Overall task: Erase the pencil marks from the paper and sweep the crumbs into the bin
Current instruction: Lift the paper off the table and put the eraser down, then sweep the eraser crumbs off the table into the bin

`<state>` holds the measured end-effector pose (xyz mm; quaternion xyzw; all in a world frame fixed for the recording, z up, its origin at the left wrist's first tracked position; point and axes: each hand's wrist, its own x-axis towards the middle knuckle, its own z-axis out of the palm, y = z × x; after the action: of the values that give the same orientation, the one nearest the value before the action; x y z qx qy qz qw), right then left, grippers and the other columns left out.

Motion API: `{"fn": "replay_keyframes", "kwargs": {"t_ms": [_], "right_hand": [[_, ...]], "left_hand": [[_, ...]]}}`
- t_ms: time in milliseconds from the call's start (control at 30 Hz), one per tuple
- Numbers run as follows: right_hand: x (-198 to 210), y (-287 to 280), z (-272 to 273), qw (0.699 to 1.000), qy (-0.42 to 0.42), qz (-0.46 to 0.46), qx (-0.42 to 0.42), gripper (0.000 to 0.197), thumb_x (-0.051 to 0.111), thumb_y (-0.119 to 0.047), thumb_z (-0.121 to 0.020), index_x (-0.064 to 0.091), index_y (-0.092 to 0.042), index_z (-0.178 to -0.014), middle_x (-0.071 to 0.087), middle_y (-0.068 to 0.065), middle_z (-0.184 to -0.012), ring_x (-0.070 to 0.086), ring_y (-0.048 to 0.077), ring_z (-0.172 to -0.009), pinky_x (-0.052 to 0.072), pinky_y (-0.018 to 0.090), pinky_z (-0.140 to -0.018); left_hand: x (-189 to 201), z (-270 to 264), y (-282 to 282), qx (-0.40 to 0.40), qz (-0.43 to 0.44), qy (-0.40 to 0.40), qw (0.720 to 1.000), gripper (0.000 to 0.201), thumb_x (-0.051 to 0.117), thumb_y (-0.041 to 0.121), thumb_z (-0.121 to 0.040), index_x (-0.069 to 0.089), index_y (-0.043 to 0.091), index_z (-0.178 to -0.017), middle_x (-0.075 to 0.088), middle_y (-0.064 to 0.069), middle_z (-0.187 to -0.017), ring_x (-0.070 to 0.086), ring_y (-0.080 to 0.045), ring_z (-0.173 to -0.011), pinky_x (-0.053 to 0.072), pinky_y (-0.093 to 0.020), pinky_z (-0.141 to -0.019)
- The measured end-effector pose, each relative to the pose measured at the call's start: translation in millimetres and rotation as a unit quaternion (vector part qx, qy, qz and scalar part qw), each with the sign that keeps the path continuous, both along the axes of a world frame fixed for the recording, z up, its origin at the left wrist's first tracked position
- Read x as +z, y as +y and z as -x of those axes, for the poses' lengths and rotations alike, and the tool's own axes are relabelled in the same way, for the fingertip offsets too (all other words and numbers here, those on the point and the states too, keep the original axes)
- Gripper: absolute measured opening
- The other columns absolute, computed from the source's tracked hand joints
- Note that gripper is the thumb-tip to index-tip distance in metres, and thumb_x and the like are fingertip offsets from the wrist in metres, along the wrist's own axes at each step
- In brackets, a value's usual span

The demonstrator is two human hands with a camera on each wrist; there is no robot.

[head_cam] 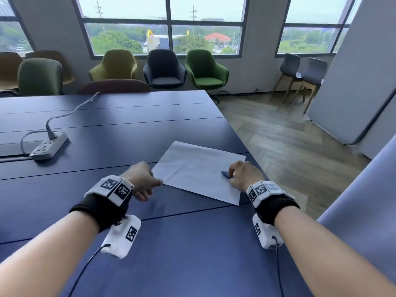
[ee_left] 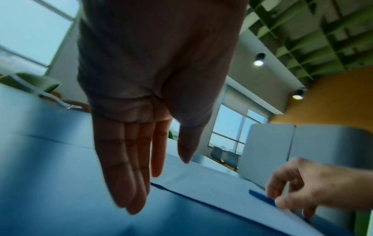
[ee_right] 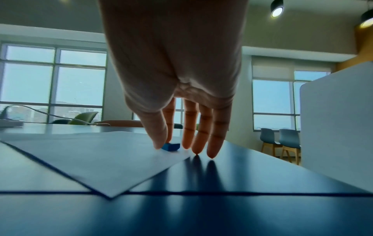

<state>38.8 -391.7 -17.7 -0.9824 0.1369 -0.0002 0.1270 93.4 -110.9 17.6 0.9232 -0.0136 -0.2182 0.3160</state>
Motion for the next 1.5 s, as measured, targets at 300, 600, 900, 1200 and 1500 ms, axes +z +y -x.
{"fn": "replay_keyframes", "kwargs": {"t_ms": [300, 600, 900, 1200, 1500], "right_hand": [[44.2, 26.3, 140.9, 0.978, 0.053, -0.169, 0.112, 0.037, 0.063, -0.046, -0.085, 0.058, -0.037, -0.12, 0.06, -0.015, -0.118, 0.058, 0.002, -0.106, 0.041, 0.013, -0.079], [-30.6, 66.2, 261.4, 0.919, -0.188, -0.347, 0.01, 0.032, 0.066, -0.048, -0.064, 0.067, -0.046, -0.096, 0.07, -0.024, -0.097, 0.063, -0.002, -0.097, 0.038, -0.004, -0.082], [-63.5, 110.7, 274.4, 0.891, -0.292, -0.347, -0.001, 0.035, 0.058, -0.057, -0.068, 0.07, -0.034, -0.091, 0.069, -0.011, -0.113, 0.059, 0.003, -0.112, 0.038, 0.005, -0.094], [-67.6, 107.3, 275.9, 0.893, -0.321, -0.313, 0.031, 0.043, 0.056, -0.054, -0.073, 0.071, -0.021, -0.096, 0.069, -0.002, -0.116, 0.049, 0.007, -0.122, 0.031, -0.001, -0.098], [-73.8, 109.8, 272.5, 0.905, -0.326, -0.262, 0.08, 0.06, 0.036, -0.066, -0.089, 0.069, -0.017, -0.099, 0.065, -0.001, -0.12, 0.05, 0.021, -0.124, 0.028, -0.005, -0.094]], "left_hand": [[-7.0, 129.8, 123.0, -0.019, -0.145, -0.066, 0.987, 0.071, 0.05, 0.064, -0.088, 0.04, 0.021, -0.143, 0.045, 0.003, -0.143, 0.043, -0.014, -0.13, 0.039, -0.029, -0.101], [-72.7, 262.4, 161.1, 0.103, -0.282, -0.012, 0.954, 0.119, -0.032, 0.084, -0.057, -0.017, 0.015, -0.153, -0.026, -0.002, -0.159, -0.024, -0.018, -0.147, -0.01, -0.049, -0.117], [-73.1, 253.0, 51.0, -0.171, -0.151, -0.071, 0.971, 0.112, -0.023, 0.083, -0.066, -0.013, 0.013, -0.153, -0.027, -0.004, -0.158, -0.03, -0.016, -0.143, -0.019, -0.045, -0.116], [-12.2, 114.8, 127.0, -0.102, -0.201, -0.073, 0.972, 0.14, -0.012, 0.099, -0.046, -0.011, 0.01, -0.154, -0.019, -0.005, -0.161, -0.019, -0.016, -0.148, -0.008, -0.036, -0.12], [-49.8, 62.9, 118.9, -0.199, -0.305, -0.046, 0.93, 0.126, -0.007, 0.089, -0.056, -0.019, 0.009, -0.152, -0.028, -0.007, -0.158, -0.026, -0.017, -0.145, -0.014, -0.037, -0.119]]}}
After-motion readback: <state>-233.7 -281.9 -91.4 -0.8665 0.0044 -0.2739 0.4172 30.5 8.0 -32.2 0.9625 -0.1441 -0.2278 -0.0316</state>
